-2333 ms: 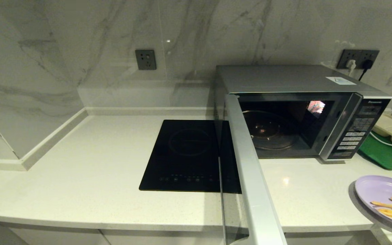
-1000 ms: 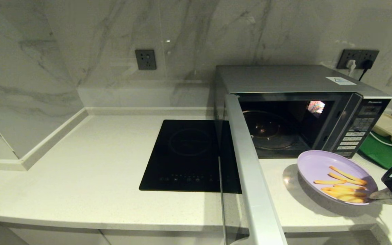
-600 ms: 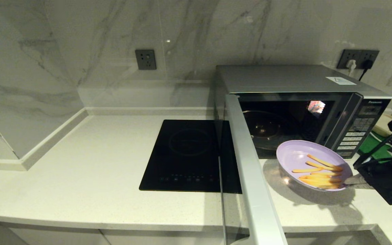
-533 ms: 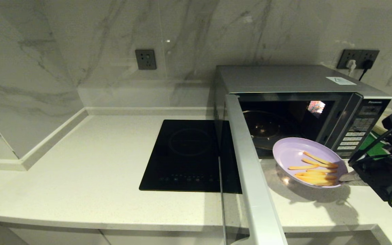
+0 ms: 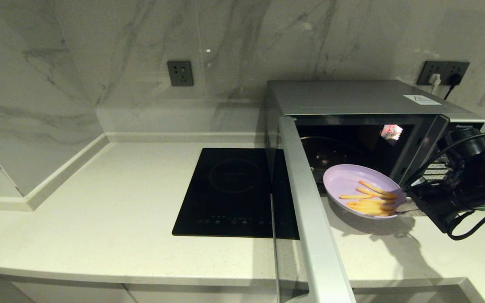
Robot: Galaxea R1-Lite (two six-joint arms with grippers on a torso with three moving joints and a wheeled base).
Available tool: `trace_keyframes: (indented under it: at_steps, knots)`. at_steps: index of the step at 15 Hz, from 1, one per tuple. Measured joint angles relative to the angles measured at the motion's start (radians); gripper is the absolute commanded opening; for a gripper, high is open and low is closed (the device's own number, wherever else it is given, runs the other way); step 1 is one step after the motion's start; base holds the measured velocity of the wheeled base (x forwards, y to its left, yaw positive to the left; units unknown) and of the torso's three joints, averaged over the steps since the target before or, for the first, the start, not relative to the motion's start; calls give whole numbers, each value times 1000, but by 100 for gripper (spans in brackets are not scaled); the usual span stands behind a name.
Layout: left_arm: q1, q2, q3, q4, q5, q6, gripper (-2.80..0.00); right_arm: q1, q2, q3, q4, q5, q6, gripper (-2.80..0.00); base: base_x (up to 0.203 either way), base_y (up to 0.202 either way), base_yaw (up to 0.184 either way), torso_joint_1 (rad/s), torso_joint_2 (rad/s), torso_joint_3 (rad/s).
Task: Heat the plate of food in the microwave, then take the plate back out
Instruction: Put the plate in the microwave oven
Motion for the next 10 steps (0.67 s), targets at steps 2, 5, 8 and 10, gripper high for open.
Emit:
trace_keyframes:
  at_steps: [2, 5, 8, 10]
  knots:
    - [0, 0, 0, 0, 0, 0, -280, 30, 16, -37, 1, -1, 41, -280, 0, 0, 0, 0, 0, 0]
    - [0, 0, 0, 0, 0, 0, -280, 76, 46, -92, 24, -2, 83, -280, 0, 0, 0, 0, 0, 0]
    - [0, 0, 0, 0, 0, 0, -280, 92, 82, -134, 32, -26, 95, -280, 0, 0, 0, 0, 0, 0]
    - [0, 0, 0, 0, 0, 0, -280, 95, 101, -157, 32, -30, 95, -280, 0, 0, 0, 0, 0, 0]
